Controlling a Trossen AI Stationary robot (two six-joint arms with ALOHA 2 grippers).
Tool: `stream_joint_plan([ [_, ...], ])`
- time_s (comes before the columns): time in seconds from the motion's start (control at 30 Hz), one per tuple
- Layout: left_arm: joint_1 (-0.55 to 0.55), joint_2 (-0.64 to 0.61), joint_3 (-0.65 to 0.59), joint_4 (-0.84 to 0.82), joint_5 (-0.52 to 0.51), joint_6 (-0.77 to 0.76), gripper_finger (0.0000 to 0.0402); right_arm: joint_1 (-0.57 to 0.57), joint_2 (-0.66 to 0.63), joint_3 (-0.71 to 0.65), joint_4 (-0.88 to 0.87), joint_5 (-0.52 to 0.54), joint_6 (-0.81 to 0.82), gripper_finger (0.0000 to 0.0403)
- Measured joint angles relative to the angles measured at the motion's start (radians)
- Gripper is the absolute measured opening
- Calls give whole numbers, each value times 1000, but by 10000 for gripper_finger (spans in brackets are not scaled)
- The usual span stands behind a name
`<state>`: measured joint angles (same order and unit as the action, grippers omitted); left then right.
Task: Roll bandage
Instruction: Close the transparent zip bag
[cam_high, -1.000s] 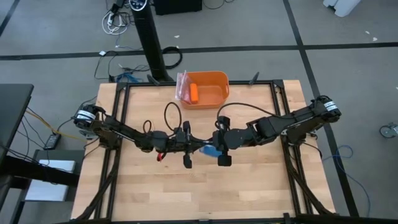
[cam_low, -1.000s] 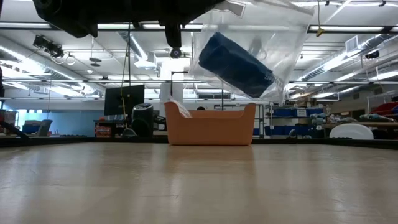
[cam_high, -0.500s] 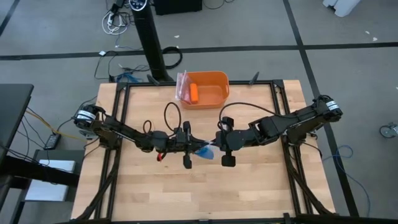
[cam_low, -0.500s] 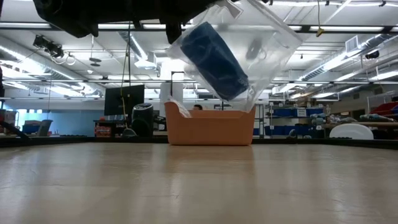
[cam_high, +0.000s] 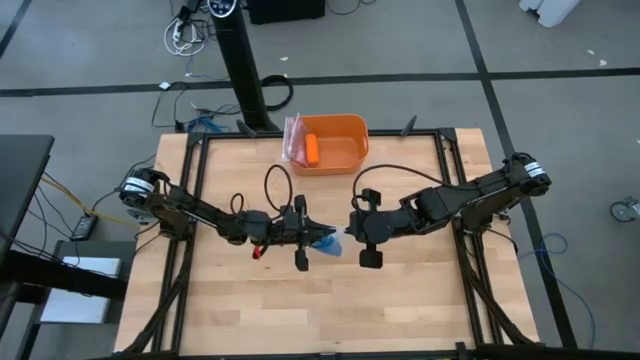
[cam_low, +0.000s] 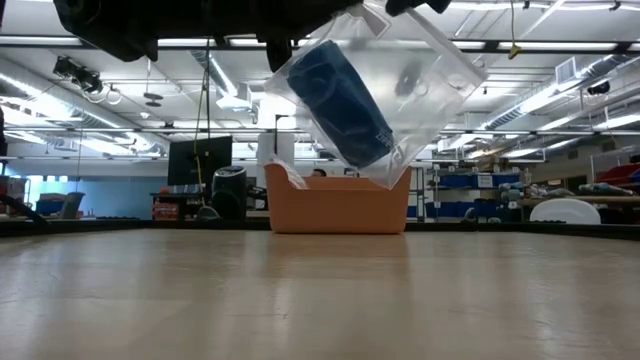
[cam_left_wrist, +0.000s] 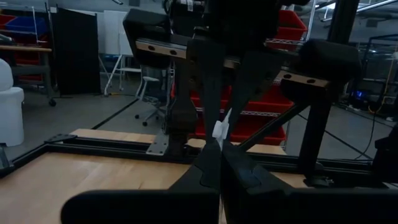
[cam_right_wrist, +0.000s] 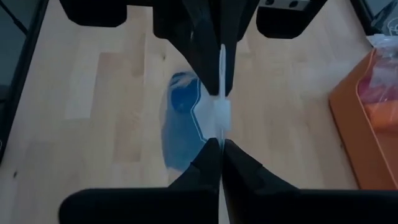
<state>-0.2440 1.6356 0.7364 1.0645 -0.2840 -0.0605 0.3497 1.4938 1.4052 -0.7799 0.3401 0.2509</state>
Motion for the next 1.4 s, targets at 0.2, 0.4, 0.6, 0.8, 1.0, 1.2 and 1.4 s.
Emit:
stream_joint_plan([
  [0.2, -1, -2, -2, 22, -6, 0, 1, 15, -7, -5, -69, -15, 8, 41],
  [0.4, -1, -4, -1, 14, -2, 2, 1, 30, -11, 53, -99, 39, 46, 128],
  [0.6, -1, -3, -1, 10, 6, 1, 1, 36, -10, 84, -6, 81, -1, 179],
  [0.8, -1, -3, -1, 9, 7, 1, 1, 20, -8, 84, 37, 84, -36, 170],
  [1.0, 0, -3, -1, 9, 7, 0, 1, -3, -1, 84, 52, 69, -66, 139],
  [1.2, 0, -2, -1, 8, 7, 0, 1, -19, 37, 84, 68, 26, -81, 115],
  [1.4, 0, -2, -1, 6, 7, 1, 1, -19, 40, 84, 78, 24, -87, 84],
])
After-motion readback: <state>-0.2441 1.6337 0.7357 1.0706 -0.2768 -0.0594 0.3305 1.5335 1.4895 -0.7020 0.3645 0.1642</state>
